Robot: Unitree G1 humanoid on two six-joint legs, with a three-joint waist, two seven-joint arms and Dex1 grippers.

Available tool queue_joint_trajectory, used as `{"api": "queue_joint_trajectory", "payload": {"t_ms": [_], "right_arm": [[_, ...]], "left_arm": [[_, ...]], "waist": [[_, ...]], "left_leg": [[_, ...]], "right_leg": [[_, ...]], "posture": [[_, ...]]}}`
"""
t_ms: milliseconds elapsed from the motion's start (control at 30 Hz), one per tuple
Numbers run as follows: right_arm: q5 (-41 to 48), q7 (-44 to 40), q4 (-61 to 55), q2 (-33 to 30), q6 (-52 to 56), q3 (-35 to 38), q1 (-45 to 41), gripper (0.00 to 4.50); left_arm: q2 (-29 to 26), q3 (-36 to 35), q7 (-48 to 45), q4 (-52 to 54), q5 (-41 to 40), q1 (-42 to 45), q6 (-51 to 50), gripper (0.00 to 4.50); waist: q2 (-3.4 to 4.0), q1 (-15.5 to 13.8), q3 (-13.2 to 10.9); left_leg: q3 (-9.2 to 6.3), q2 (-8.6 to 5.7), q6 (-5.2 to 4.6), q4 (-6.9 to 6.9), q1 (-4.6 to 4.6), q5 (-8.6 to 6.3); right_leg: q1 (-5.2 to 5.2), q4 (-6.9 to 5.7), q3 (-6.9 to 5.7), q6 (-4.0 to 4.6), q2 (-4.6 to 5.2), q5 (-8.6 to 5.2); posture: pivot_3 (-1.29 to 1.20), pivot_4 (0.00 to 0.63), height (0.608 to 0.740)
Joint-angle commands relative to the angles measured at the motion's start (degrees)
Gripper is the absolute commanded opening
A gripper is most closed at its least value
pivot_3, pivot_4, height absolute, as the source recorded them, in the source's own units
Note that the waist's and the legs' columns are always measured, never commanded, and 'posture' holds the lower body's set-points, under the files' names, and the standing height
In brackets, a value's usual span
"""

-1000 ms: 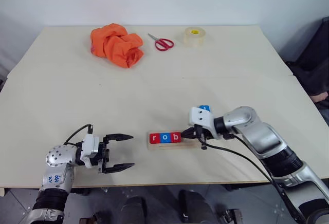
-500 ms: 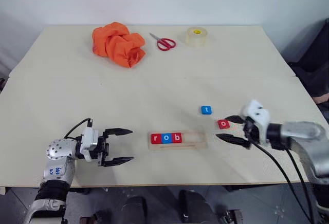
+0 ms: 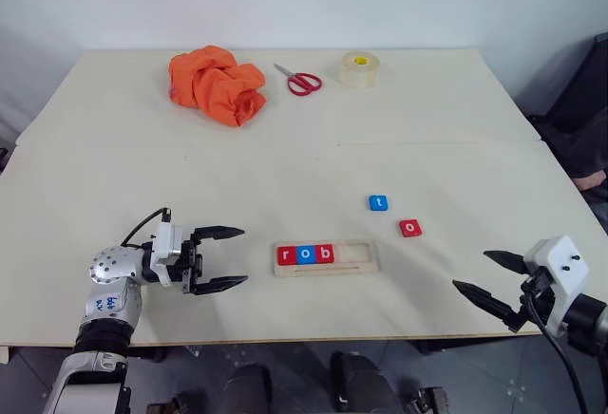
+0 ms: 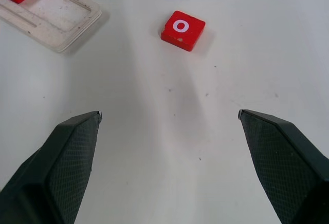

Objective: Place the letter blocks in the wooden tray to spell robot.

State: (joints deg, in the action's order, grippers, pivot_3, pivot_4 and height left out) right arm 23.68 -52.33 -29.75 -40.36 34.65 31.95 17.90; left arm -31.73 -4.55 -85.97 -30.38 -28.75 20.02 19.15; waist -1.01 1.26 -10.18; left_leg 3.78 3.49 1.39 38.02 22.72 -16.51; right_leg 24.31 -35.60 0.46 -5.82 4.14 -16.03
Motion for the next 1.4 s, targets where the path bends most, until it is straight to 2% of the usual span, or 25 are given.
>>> {"api": "queue_joint_trajectory", "payload": {"t_ms": [33,500,700,900,1067,1233,1333,1400], "right_arm": [[1.8,0.6,-2.1,0.1,-2.3,2.3,1.1,4.46],[2.7,3.3,-1.6,-0.6,-2.5,-1.2,-1.2,4.46],[2.8,14.2,-2.8,5.3,3.0,-9.5,-9.3,4.46],[-3.9,27.5,4.1,14.2,3.4,-18.7,-19.4,4.46],[-7.3,31.8,9.1,17.1,3.4,-23.6,-23.2,4.46],[-9.4,34.1,12.1,17.8,3.5,-25.6,-23.4,4.46],[-9.2,35.1,11.3,18.9,4.3,-25.5,-22.6,3.92],[-9.2,35.5,10.5,19.1,4.1,-25.5,-22.0,3.30]], "left_arm": [[0.2,-0.1,-3.2,-1.5,0.2,2.2,0.4,4.50],[0.2,0.1,-3.7,-0.2,-0.2,1.7,0.2,4.50],[-0.6,-0.3,-3.0,4.6,-1.4,-1.4,-1.2,4.50],[-1.0,-0.9,-1.3,10.3,-2.0,-6.7,-2.7,4.50],[-1.1,-1.8,0.2,14.1,-2.2,-10.0,-3.6,4.50],[-0.8,-2.6,1.5,17.1,-2.1,-12.7,-4.2,4.50],[-0.7,-2.9,2.1,18.4,-2.1,-13.8,-4.5,4.50],[-0.7,-2.9,2.4,18.8,-2.1,-14.1,-4.6,4.50]], "waist": [[0.00,0.2,0.0],[-0.01,0.2,0.0],[0.00,0.3,0.0],[-0.01,0.4,0.0],[0.00,0.2,0.0],[0.01,0.3,0.0],[-0.02,0.3,0.0],[-0.02,0.3,0.0]], "left_leg": [[0.00,0.02,0.00,-0.01,-0.05,0.00],[0.00,0.03,0.01,-0.03,-0.11,0.00],[0.02,0.11,0.01,-0.08,-0.22,-0.01],[0.04,0.15,0.03,-0.12,-0.24,-0.02],[0.05,0.15,0.03,-0.19,-0.25,-0.02],[0.06,0.13,0.04,-0.24,-0.23,-0.03],[0.07,0.16,0.04,-0.25,-0.27,-0.03],[0.07,0.17,0.04,-0.25,-0.30,-0.03]], "right_leg": [[-0.05,0.00,0.00,0.01,-0.02,-0.01],[-0.10,0.02,0.01,0.04,-0.03,-0.02],[-0.13,0.01,0.04,0.08,-0.08,-0.04],[-0.13,-0.01,0.05,0.24,-0.09,-0.13],[-0.11,-0.01,0.04,0.37,-0.07,-0.20],[-0.09,0.02,0.04,0.29,-0.04,-0.16],[-0.10,0.00,0.04,0.24,-0.07,-0.14],[-0.10,-0.01,0.04,0.28,-0.08,-0.16]], "posture": [[0.00,0.150,0.740],[0.00,0.150,0.740],[0.00,0.150,0.740],[0.00,0.150,0.740],[0.00,0.150,0.740],[0.00,0.150,0.740],[0.00,0.150,0.740],[0.00,0.150,0.740]]}}
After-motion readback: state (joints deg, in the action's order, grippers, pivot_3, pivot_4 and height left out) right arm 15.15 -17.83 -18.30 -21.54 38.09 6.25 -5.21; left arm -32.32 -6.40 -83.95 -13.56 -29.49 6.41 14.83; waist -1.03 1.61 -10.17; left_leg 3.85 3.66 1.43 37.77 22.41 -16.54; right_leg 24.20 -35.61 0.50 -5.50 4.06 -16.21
